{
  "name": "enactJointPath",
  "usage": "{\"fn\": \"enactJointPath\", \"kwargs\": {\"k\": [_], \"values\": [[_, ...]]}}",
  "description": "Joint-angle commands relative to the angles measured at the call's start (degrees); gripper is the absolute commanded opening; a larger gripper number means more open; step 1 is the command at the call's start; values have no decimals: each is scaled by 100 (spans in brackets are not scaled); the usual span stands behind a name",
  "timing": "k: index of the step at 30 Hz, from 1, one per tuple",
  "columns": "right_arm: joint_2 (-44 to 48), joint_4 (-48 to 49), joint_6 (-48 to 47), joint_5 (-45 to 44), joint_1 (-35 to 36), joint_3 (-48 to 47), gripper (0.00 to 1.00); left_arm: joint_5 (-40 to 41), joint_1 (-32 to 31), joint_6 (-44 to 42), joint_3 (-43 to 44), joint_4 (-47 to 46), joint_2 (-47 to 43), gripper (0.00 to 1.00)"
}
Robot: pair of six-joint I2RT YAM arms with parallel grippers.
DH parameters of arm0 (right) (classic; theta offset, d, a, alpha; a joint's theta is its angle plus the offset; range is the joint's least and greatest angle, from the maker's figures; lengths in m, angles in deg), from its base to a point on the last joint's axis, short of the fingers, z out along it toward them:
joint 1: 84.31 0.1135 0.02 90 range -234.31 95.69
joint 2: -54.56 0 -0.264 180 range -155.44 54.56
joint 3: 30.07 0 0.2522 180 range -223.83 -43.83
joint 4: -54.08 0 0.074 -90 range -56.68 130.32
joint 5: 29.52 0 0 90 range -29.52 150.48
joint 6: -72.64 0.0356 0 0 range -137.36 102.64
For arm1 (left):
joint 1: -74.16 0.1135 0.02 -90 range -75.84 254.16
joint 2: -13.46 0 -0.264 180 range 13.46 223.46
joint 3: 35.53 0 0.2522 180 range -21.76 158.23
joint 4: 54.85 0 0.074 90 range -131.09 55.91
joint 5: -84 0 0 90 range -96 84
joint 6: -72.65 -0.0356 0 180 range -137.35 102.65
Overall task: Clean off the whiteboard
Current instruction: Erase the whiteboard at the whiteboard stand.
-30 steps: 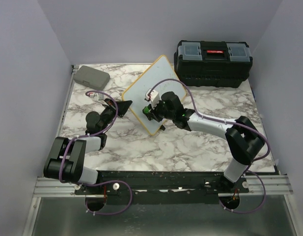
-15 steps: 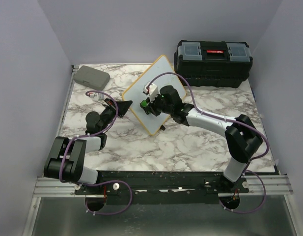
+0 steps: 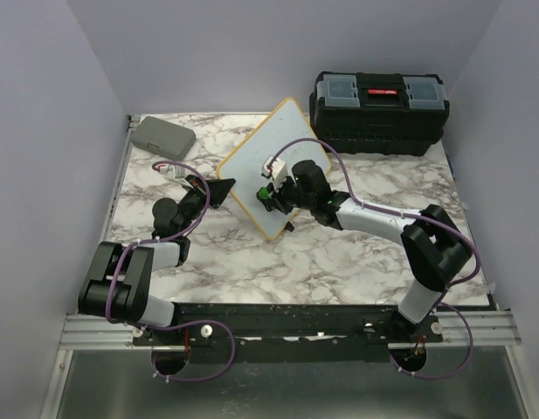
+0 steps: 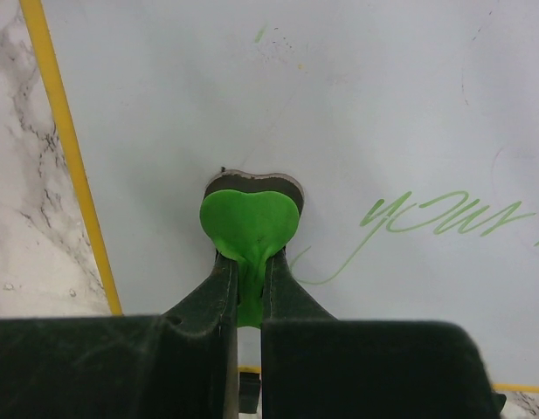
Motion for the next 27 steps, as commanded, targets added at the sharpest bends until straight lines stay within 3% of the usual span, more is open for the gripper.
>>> {"fn": "enactJointPath", "kwargs": {"k": [1, 14, 20, 27], "values": [[-292, -796, -131, 123, 12, 258, 1, -618, -128, 17, -38, -254, 38, 0], [-328, -482, 225, -399, 11, -1207, 1, -644, -125, -14, -78, -235, 29, 0], [-451, -498, 38, -845, 4, -1159, 1, -651, -129, 8, -87, -278, 40, 0], [-329, -1284, -605, 436, 4, -638, 1, -655, -127, 12, -77, -315, 68, 0]]}}
